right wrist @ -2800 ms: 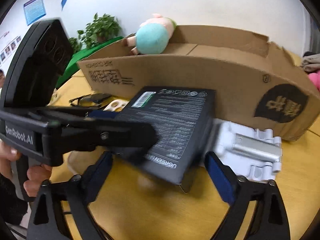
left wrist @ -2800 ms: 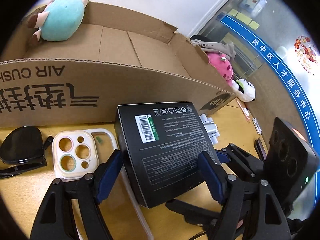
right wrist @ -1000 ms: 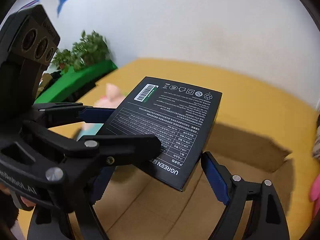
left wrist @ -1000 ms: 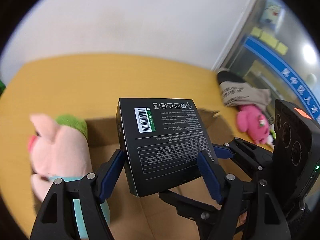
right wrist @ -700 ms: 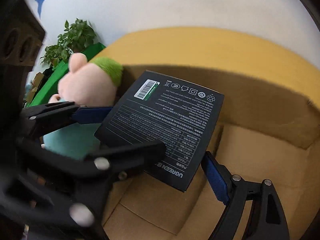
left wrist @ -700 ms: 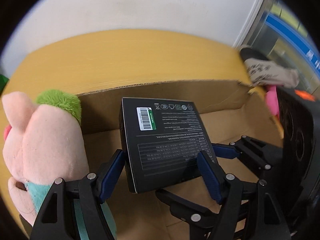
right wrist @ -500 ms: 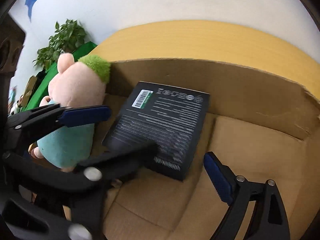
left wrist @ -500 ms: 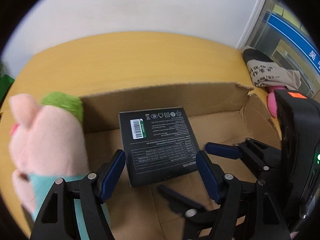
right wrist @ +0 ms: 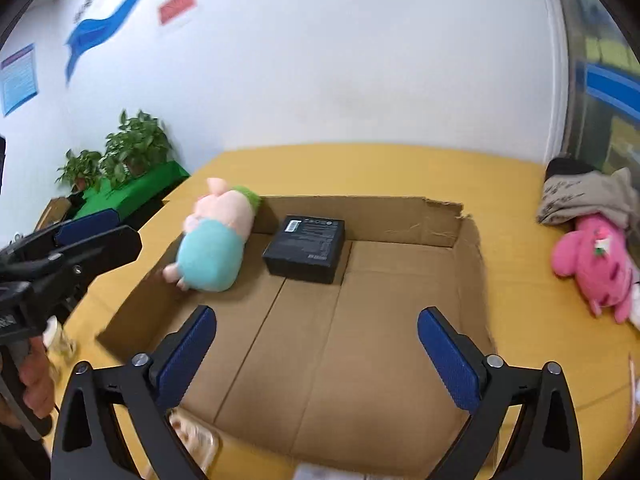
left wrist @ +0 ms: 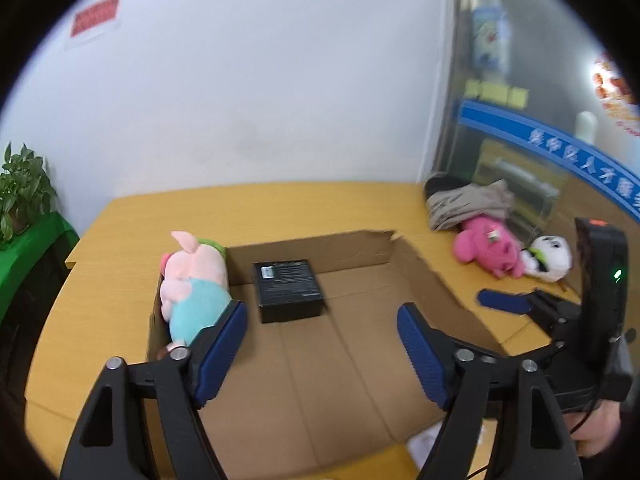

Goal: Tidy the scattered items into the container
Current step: 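Carry the black product box over the box and release it inside, then withdraw the left tool and move toward the white phone stand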

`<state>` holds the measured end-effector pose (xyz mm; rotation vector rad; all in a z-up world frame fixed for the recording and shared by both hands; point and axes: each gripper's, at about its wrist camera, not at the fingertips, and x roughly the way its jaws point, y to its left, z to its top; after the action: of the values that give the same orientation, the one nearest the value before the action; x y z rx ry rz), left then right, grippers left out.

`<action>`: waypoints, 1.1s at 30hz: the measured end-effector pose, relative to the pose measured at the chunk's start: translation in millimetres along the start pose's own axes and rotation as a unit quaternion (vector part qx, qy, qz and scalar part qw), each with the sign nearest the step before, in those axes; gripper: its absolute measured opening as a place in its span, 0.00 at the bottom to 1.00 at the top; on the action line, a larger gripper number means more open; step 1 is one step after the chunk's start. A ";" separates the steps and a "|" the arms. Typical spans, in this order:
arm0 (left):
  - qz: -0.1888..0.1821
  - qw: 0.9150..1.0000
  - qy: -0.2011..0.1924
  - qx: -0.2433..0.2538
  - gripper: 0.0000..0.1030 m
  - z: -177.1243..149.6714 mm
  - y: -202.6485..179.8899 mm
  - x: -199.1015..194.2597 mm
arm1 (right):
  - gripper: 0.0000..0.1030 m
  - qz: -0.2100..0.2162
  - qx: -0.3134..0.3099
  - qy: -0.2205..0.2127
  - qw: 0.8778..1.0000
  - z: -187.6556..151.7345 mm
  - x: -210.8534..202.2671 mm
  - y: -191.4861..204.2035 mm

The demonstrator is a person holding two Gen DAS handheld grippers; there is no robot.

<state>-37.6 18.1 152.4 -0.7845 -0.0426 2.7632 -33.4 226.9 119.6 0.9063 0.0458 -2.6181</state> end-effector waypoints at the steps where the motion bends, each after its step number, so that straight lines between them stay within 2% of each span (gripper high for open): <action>1: 0.002 1.000 -0.001 0.002 0.14 -9.9 -5.8 -8.4 | 0.47 -0.009 -0.009 -0.007 1.000 -8.6 -7.7 6.3; 2: 0.003 1.000 0.011 0.000 0.03 -18.6 -12.2 -10.0 | 0.26 -0.018 -0.015 -0.004 1.000 -18.5 -14.6 13.3; 3: 0.002 1.000 0.017 -0.006 0.03 -26.4 -15.9 -11.0 | 0.15 -0.016 -0.015 0.001 1.000 -21.3 -14.8 19.6; 4: 0.001 1.000 0.019 -0.012 0.03 -34.2 -21.4 -10.5 | 0.15 -0.009 -0.014 0.006 1.000 -29.6 -20.5 21.0; 5: 0.008 1.000 0.018 -0.014 0.07 -42.5 -29.4 -10.3 | 0.16 -0.004 -0.014 0.007 1.000 -35.8 -25.4 22.2; 6: 0.020 1.000 0.018 -0.016 0.15 -49.0 -33.3 -10.7 | 0.36 -0.005 -0.017 0.004 1.000 -43.4 -33.1 24.2; 7: 0.032 0.999 0.019 -0.017 0.41 -55.2 -36.8 -11.9 | 0.80 -0.010 -0.019 0.000 1.000 -52.2 -40.1 25.1; 8: 0.038 0.999 0.017 -0.019 0.67 -60.7 -39.9 -14.7 | 0.99 -0.015 -0.020 -0.005 1.000 -57.7 -48.4 24.2; 9: 0.039 0.999 0.010 -0.021 0.73 -65.7 -42.4 -18.5 | 1.00 -0.020 -0.020 -0.020 0.999 -62.5 -55.6 24.7; 11: 0.032 0.999 -0.004 -0.024 0.74 -71.9 -46.4 -26.6 | 1.00 -0.015 -0.028 -0.026 0.999 -70.2 -66.5 26.7; 15: 0.044 0.999 0.011 -0.024 0.74 -78.5 -52.4 -27.7 | 1.00 -0.021 -0.049 -0.020 0.998 -78.5 -73.2 31.9; 22: 0.028 0.999 0.018 -0.022 0.74 -88.6 -59.0 -27.1 | 1.00 -0.018 -0.029 -0.018 0.999 -88.6 -73.3 16.7; 25: 0.012 0.999 0.041 -0.028 0.74 -99.9 -60.2 -16.0 | 1.00 -0.004 0.003 -0.001 1.000 -99.0 -69.0 -4.5; 28: -0.022 0.997 0.070 -0.039 0.74 -113.0 -60.3 -0.7 | 1.00 -0.020 0.025 0.023 0.999 -116.2 -58.4 -27.6; 33: -0.047 0.991 0.119 -0.049 0.74 -133.4 -70.0 32.0 | 1.00 -0.032 0.082 0.075 0.993 -148.6 -34.1 -66.6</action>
<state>22.9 88.1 29.3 -1.1021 -0.1652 2.5765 55.7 322.3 16.5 1.1753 -0.1054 -2.6385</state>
